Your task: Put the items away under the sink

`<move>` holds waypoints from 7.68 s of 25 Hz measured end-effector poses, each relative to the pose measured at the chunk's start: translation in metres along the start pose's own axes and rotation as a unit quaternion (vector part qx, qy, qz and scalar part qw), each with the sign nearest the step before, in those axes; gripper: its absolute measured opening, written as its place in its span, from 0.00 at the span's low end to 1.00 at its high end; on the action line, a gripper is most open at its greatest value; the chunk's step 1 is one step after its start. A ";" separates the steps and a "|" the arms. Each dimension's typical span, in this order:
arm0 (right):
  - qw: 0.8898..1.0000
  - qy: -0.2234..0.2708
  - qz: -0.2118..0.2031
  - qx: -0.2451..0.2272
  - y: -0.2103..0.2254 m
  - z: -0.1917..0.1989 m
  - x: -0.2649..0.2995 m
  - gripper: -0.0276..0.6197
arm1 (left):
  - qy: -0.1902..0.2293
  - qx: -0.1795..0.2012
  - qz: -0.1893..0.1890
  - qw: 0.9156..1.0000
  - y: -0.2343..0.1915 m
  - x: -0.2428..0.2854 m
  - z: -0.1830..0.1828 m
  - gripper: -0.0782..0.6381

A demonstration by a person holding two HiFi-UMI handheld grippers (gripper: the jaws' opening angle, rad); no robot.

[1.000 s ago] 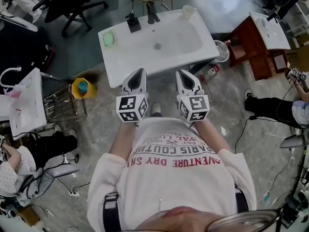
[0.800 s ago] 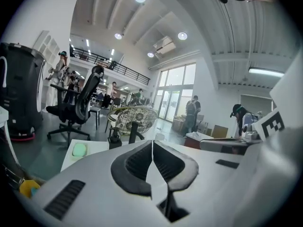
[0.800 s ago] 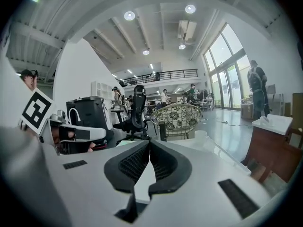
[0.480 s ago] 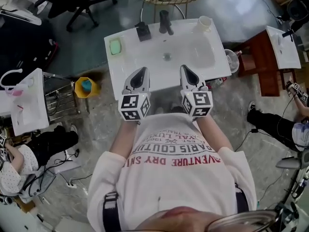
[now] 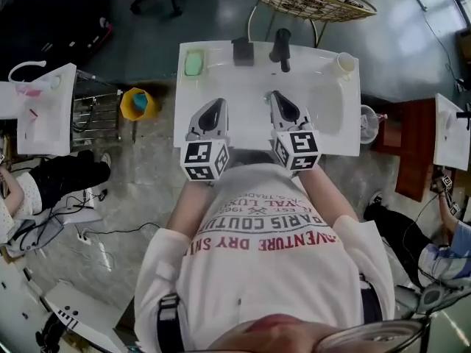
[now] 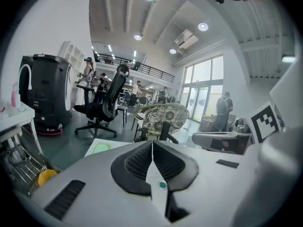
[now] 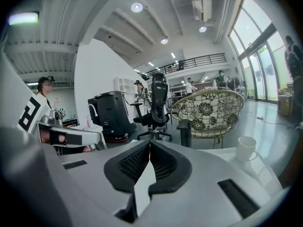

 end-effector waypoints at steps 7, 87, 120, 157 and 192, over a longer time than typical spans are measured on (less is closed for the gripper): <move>0.998 -0.037 -0.046 -0.005 0.015 0.017 0.043 0.08 | 0.003 -0.015 -0.058 0.998 -0.012 0.023 0.006 0.15; 0.990 -0.055 0.131 0.012 -0.031 0.076 0.047 0.63 | -0.046 0.024 0.107 0.993 -0.048 0.014 0.064 0.15; 0.996 -0.047 0.077 -0.020 -0.041 0.323 -0.151 0.63 | -0.021 0.040 0.055 0.997 0.052 -0.100 0.300 0.15; 0.997 -0.022 0.054 -0.053 0.011 0.481 0.109 0.63 | 0.061 0.064 0.011 0.996 -0.092 0.004 0.501 0.15; 0.981 0.007 0.192 -0.007 0.026 0.479 0.155 0.63 | 0.062 0.045 0.020 0.997 -0.112 0.012 0.502 0.15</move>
Point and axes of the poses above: the fingertips, and each gripper's own axes: x forward along the fingers, y to its right, z out of its underside, the point moved 6 cm from there along -x, backward along the fingers, and after that the axes turned 3 degrees about -z, right-handed, at the moved point
